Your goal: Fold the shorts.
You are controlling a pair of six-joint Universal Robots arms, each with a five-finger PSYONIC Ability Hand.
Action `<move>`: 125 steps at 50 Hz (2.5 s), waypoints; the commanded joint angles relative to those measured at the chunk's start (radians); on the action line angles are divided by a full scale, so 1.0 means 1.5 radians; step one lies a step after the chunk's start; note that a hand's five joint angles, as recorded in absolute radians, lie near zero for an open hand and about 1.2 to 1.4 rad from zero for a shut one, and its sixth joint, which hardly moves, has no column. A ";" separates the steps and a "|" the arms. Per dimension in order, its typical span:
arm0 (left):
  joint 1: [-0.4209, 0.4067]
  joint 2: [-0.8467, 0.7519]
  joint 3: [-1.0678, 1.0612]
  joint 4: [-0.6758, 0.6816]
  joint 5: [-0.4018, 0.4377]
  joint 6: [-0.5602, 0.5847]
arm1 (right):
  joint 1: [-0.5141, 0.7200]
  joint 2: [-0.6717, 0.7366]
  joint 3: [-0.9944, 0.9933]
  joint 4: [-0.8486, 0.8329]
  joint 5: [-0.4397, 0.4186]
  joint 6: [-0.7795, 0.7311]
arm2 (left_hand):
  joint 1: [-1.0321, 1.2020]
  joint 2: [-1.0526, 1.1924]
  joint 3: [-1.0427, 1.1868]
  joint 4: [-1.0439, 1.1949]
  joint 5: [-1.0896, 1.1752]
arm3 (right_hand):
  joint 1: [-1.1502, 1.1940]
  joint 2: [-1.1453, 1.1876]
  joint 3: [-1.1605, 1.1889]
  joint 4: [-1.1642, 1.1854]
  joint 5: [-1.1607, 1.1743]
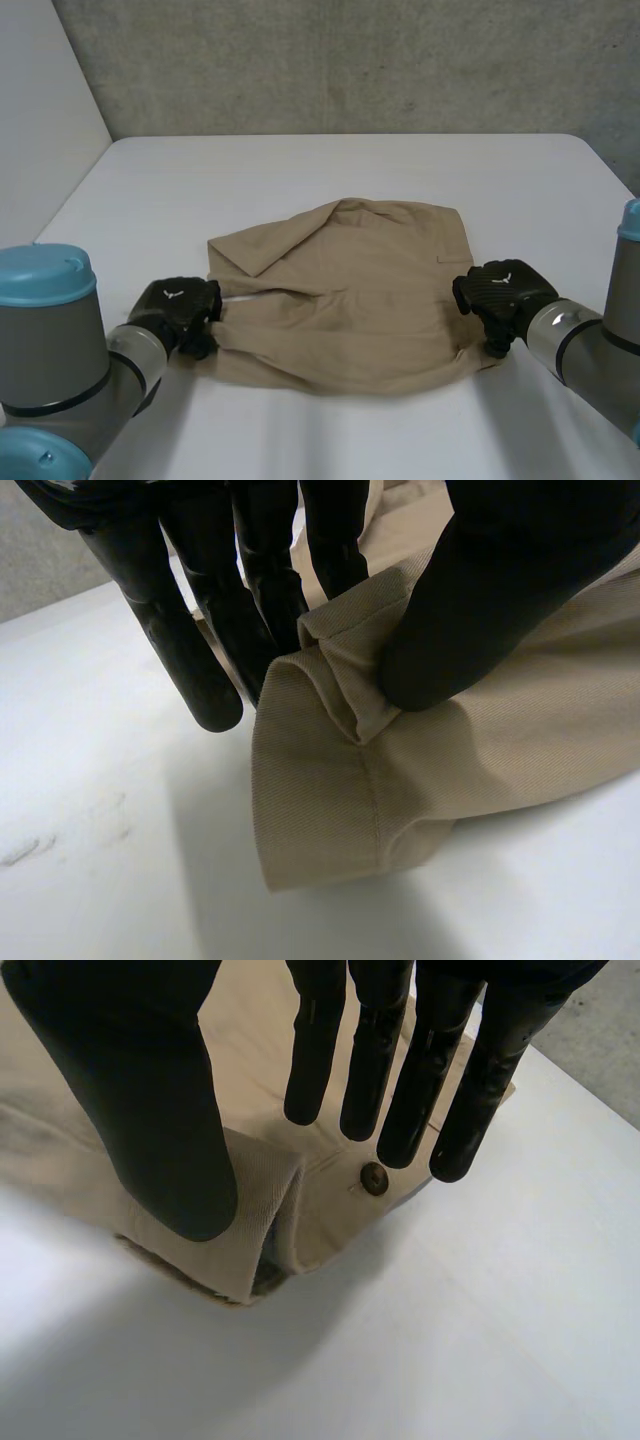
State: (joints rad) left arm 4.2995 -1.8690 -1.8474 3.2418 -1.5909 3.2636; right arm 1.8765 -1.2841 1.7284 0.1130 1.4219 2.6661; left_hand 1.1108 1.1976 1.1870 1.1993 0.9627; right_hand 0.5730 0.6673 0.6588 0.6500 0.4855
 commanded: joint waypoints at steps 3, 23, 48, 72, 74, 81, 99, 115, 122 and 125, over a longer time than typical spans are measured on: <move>-0.001 -0.023 0.021 0.005 0.000 0.001 | 0.001 -0.039 0.033 0.042 -0.011 -0.002 | 0.190 0.132 0.139 0.131 0.173 | 0.062 -0.001 0.005 0.011 0.004; 0.005 -0.081 0.064 0.004 -0.004 -0.002 | 0.007 -0.042 0.113 -0.052 -0.001 -0.003 | 0.190 0.132 0.139 0.131 0.173 | 0.154 0.091 0.096 0.102 0.095; 0.001 0.222 0.091 -0.141 0.023 0.001 | 0.007 -0.137 -0.070 0.091 0.004 -0.127 | 0.190 0.132 0.139 0.131 0.173 | 0.549 0.486 0.492 0.497 0.491; 0.005 -0.120 0.397 -0.143 -0.005 0.055 | 0.068 0.130 -0.368 -0.001 0.091 -0.162 | 0.190 0.132 0.139 0.131 0.173 | 0.549 0.486 0.492 0.497 0.491; 0.004 -0.119 0.464 -0.127 -0.018 0.058 | 0.068 0.127 -0.409 -0.052 0.098 -0.161 | 0.190 0.132 0.139 0.131 0.173 | 0.549 0.486 0.492 0.497 0.491; -0.001 -0.063 0.653 0.096 -0.071 0.055 | 0.071 0.053 -0.485 -0.360 0.109 -0.160 | 0.190 0.132 0.139 0.131 0.173 | 0.549 0.486 0.492 0.497 0.491; -0.043 0.068 0.249 0.193 -0.080 0.038 | 0.066 0.054 -0.285 -0.340 0.081 -0.131 | 0.190 0.132 0.139 0.131 0.173 | 0.549 0.486 0.492 0.497 0.491; -0.081 -0.126 0.043 0.187 -0.082 0.032 | 0.063 0.173 -0.119 -0.161 0.085 -0.125 | 0.190 0.132 0.139 0.131 0.173 | 0.549 0.486 0.492 0.497 0.491; -0.081 -0.075 0.032 0.100 -0.083 0.031 | 0.064 0.093 -0.054 -0.146 0.084 -0.115 | 0.190 0.132 0.139 0.131 0.173 | 0.549 0.486 0.492 0.497 0.491; -0.079 -0.033 0.027 0.061 -0.082 0.029 | 0.065 0.069 -0.039 -0.138 0.084 -0.120 | 0.190 0.132 0.139 0.131 0.173 | 0.549 0.486 0.492 0.497 0.491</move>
State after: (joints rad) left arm 4.1763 -2.0229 -1.7976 3.4351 -1.7146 3.3103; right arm 1.9730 -1.0897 1.6131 -0.1043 1.5488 2.4942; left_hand 1.1108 1.2001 1.1917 1.1999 0.9627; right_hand 0.9671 1.1792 1.2060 1.1916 0.9846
